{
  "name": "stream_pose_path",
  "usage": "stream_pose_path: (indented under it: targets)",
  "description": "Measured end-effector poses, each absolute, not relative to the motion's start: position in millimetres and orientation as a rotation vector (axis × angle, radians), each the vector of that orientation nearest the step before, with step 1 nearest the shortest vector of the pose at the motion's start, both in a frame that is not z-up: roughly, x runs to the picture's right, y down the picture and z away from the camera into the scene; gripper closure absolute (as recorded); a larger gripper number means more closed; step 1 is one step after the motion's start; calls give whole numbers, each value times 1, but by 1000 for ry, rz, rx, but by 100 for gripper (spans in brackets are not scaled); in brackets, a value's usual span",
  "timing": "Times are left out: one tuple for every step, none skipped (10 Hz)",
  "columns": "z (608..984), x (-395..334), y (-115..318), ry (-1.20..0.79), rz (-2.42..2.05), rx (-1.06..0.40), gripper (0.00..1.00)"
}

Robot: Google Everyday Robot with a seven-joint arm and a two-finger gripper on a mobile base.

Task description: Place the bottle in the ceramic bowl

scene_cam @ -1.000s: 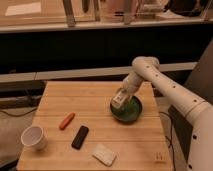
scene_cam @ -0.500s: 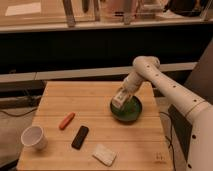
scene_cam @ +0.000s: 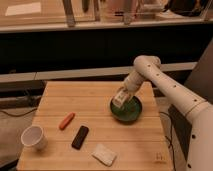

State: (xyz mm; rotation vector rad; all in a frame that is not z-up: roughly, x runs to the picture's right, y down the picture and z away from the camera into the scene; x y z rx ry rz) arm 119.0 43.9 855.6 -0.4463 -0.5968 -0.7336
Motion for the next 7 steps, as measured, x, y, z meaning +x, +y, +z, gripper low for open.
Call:
stream_pose_path:
  targets:
    - [856, 120, 43, -596, -732, -447, 72]
    - [856, 121, 43, -595, -731, -447, 69]
    - [856, 122, 43, -593, -727, -447, 68]
    - [856, 123, 42, -592, -726, -447, 68]
    - [856, 123, 42, -591, -725, -447, 67]
    - [856, 124, 42, -590, -723, -447, 62]
    - [856, 125, 41, -590, -722, -447, 62]
